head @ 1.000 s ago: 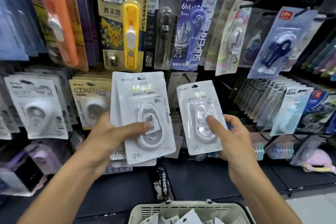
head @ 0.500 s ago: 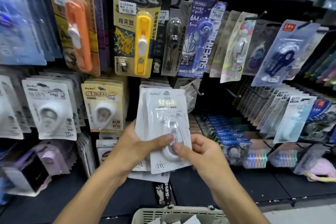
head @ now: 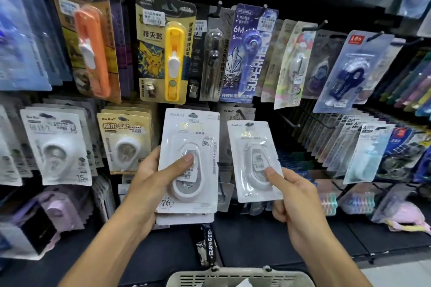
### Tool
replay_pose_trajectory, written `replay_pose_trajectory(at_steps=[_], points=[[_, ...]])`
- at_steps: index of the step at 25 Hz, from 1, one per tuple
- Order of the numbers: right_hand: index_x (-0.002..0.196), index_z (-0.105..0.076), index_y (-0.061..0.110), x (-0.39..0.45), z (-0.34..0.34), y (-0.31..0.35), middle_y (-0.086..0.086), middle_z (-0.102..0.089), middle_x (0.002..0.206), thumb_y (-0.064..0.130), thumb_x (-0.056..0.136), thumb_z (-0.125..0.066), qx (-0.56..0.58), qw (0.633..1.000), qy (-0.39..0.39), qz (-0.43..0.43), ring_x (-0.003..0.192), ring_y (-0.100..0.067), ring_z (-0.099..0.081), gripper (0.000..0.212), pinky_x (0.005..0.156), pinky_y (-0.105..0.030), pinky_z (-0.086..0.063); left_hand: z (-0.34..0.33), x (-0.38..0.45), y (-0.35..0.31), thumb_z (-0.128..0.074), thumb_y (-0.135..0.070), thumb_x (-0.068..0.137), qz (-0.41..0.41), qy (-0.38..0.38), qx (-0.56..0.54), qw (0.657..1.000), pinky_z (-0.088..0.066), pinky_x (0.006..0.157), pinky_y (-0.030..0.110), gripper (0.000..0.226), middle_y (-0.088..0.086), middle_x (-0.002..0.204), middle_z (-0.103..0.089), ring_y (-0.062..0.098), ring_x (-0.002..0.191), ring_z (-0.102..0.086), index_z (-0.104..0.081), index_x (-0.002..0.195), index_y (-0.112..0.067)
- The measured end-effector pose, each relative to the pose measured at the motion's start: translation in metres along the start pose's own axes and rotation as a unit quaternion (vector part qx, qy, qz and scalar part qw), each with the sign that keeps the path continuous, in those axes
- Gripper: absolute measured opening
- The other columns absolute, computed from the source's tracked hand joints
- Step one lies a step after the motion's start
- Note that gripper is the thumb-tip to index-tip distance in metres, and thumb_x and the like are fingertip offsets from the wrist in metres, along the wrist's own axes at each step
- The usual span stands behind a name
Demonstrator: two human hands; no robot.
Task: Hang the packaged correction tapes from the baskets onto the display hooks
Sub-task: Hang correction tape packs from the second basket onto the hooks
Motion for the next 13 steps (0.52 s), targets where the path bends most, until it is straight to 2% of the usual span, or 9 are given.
replay_pose_trajectory(at_steps=[1,2,3,4,6,7,9,12,13], points=[[0.13,-0.061,0.016,0.001,-0.005,0.0,0.003,-0.072,0.089,0.018,0.095,-0.07,0.031,0.999,0.014,-0.01,0.048,-0.013,-0.057,0.036,0.044,-0.025,-0.047,-0.001,0.001,0.0,-0.094,-0.036,0.058,-0.007,-0.001,0.001,1.0,-0.063,0.072,0.034,0.05,0.004,0.107,-0.08,0.025,0.094,-0.078,-0.076,0.105,-0.029],[0.138,-0.051,0.027,0.001,-0.008,-0.002,0.003,-0.069,0.11,0.016,0.093,-0.071,0.055,0.998,0.022,-0.016,0.069,-0.017,-0.072,0.05,0.059,-0.03,-0.058,-0.001,0.001,0.0,-0.096,-0.035,0.056,-0.012,-0.004,0.004,1.0,-0.062,0.067,0.029,0.052,0.004,0.105,-0.08,0.024,0.092,-0.078,-0.076,0.103,-0.029],[0.145,-0.043,0.034,0.0,-0.012,-0.004,0.004,-0.063,0.125,0.02,0.09,-0.074,0.048,0.998,0.028,-0.017,0.09,-0.02,-0.075,0.064,0.076,-0.035,-0.062,-0.001,0.001,0.002,-0.098,-0.035,0.054,-0.015,-0.008,0.009,1.0,-0.062,0.064,0.026,0.053,0.003,0.103,-0.08,0.023,0.09,-0.078,-0.075,0.102,-0.029],[0.145,-0.043,0.035,-0.003,-0.018,-0.006,0.006,-0.062,0.13,0.029,0.084,-0.078,0.018,0.999,0.045,-0.01,0.102,-0.02,-0.073,0.07,0.086,-0.037,-0.06,-0.002,0.001,0.004,-0.098,-0.034,0.052,-0.015,-0.013,0.013,1.0,-0.061,0.063,0.025,0.053,0.002,0.102,-0.081,0.022,0.088,-0.079,-0.075,0.1,-0.03],[0.135,-0.056,0.027,-0.014,-0.041,-0.011,0.004,-0.072,0.117,0.042,0.072,-0.088,-0.034,0.994,0.105,0.007,0.101,-0.019,-0.074,0.073,0.084,-0.035,-0.06,-0.007,0.001,0.008,-0.099,-0.036,0.051,-0.013,-0.017,0.024,0.999,-0.061,0.063,0.026,0.055,0.002,0.101,-0.081,0.022,0.088,-0.079,-0.073,0.099,-0.03],[0.128,-0.061,0.025,-0.019,-0.054,-0.015,0.002,-0.076,0.108,0.04,0.071,-0.09,-0.043,0.99,0.136,0.011,0.098,-0.02,-0.075,0.066,0.079,-0.032,-0.06,-0.01,0.0,0.011,-0.099,-0.038,0.05,-0.012,-0.009,0.032,0.999,-0.062,0.064,0.027,0.058,0.001,0.102,-0.08,0.022,0.089,-0.078,-0.072,0.101,-0.03],[0.119,-0.067,0.019,-0.023,-0.07,-0.016,-0.001,-0.079,0.103,0.029,0.077,-0.087,-0.021,0.986,0.162,0.021,0.094,-0.021,-0.076,0.048,0.072,-0.026,-0.059,-0.017,-0.002,0.014,-0.095,-0.044,0.055,-0.006,0.026,0.044,0.999,-0.063,0.068,0.031,0.058,0.0,0.106,-0.08,0.022,0.094,-0.078,-0.07,0.106,-0.032],[0.114,-0.068,0.014,-0.012,-0.059,-0.007,-0.005,-0.079,0.104,0.02,0.088,-0.075,0.049,0.992,0.112,0.023,0.092,-0.023,-0.077,0.028,0.065,-0.024,-0.059,-0.011,-0.002,0.01,-0.078,-0.046,0.075,0.004,0.01,0.022,1.0,-0.062,0.069,0.04,0.029,0.001,0.104,-0.08,0.023,0.09,-0.078,-0.074,0.102,-0.036],[0.115,-0.068,0.014,-0.007,-0.049,-0.003,-0.004,-0.079,0.105,0.019,0.091,-0.072,0.061,0.994,0.089,0.031,0.093,-0.022,-0.077,0.025,0.066,-0.026,-0.06,-0.005,0.0,0.008,-0.071,-0.043,0.078,0.003,-0.009,0.01,1.0,-0.06,0.072,0.039,0.027,0.002,0.103,-0.08,0.022,0.088,-0.078,-0.074,0.103,-0.035]])
Point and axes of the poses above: each hand's wrist, its own x-axis towards the middle knuckle, its own z-axis out of the back of the hand, y = z × x, the point moved 6 cm from there along x, towards the middle knuckle
